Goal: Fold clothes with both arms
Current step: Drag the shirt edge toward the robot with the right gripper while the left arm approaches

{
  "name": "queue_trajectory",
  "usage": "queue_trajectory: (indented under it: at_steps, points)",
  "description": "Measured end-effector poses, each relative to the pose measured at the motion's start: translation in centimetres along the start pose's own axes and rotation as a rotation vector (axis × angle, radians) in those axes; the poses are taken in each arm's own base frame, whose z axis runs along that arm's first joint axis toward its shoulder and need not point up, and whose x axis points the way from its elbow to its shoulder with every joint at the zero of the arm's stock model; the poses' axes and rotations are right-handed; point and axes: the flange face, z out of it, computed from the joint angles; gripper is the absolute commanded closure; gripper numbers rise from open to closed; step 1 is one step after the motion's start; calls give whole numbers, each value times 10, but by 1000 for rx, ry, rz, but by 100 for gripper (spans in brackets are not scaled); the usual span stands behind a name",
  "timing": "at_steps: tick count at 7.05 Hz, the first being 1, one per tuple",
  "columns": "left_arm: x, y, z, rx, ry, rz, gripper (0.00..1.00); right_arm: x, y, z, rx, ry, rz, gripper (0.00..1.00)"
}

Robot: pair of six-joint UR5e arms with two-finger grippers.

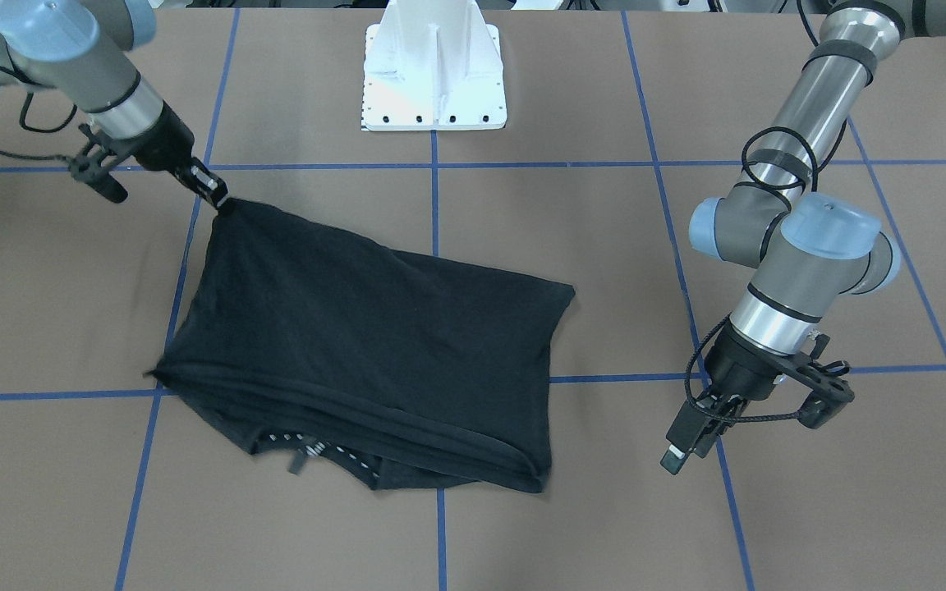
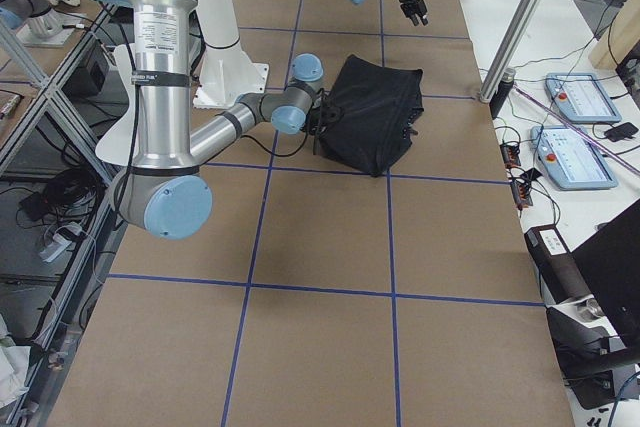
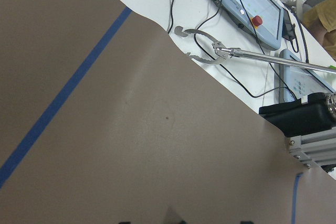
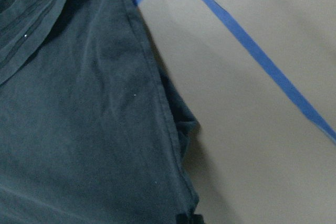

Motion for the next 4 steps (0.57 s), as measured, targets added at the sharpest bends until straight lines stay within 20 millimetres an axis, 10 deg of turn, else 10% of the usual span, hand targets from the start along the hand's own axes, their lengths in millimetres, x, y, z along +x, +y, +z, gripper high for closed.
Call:
queue_trajectory:
  at_steps: [2, 4]
  points:
    - [13, 8, -6, -23, 5, 3, 24, 17, 92, 11, -206, 94, 56, 1]
    - [30, 24, -18, -105, 16, -6, 24, 27, 153, 27, -305, 165, 84, 0]
